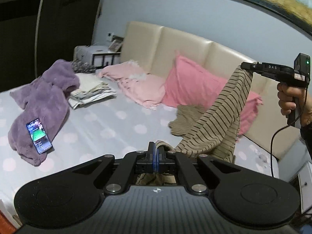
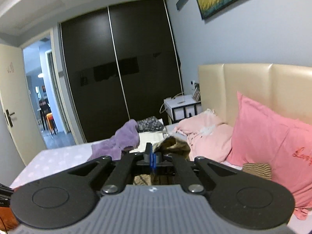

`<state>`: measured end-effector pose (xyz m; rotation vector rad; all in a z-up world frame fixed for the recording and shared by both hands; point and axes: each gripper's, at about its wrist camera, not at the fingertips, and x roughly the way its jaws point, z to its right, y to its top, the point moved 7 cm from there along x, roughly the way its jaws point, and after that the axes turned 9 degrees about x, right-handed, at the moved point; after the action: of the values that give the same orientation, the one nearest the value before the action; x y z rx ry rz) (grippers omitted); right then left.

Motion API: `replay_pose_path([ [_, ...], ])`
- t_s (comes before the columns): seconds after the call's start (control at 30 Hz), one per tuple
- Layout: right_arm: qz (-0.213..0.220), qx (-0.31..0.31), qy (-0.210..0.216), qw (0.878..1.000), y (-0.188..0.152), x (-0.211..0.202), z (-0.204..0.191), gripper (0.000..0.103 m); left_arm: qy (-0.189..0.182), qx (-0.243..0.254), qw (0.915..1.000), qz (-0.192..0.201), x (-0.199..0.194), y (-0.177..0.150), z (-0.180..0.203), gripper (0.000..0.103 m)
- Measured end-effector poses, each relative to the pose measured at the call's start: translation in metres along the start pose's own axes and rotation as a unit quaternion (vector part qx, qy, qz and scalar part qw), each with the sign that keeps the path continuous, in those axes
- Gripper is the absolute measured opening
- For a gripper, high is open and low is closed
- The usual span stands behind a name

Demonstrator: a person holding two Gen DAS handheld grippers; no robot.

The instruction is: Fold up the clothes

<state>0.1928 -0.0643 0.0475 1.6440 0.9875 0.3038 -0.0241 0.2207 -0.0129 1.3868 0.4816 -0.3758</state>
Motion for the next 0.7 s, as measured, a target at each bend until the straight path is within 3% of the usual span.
replay_pose_path([
  [0.17,0.007,0.002,-0.009,1.000,0.035,0.093,-0.003,0.001,0.055,-0.032,0.9978,0.017,0.032,0.028,-0.056,0.000],
  [0.33,0.000,0.004,-0.015,1.000,0.067,0.209,-0.009,0.001,0.082,-0.039,0.9955,-0.025,0.094,0.043,-0.108,0.000],
  [0.53,-0.070,0.015,-0.060,0.996,0.019,0.340,0.004,0.001,0.111,-0.057,0.9887,-0.083,0.171,0.038,-0.161,0.000],
  [0.7,-0.144,0.030,-0.088,0.985,-0.057,0.400,0.027,0.008,0.159,-0.072,0.9771,-0.122,0.209,0.008,-0.186,0.002],
])
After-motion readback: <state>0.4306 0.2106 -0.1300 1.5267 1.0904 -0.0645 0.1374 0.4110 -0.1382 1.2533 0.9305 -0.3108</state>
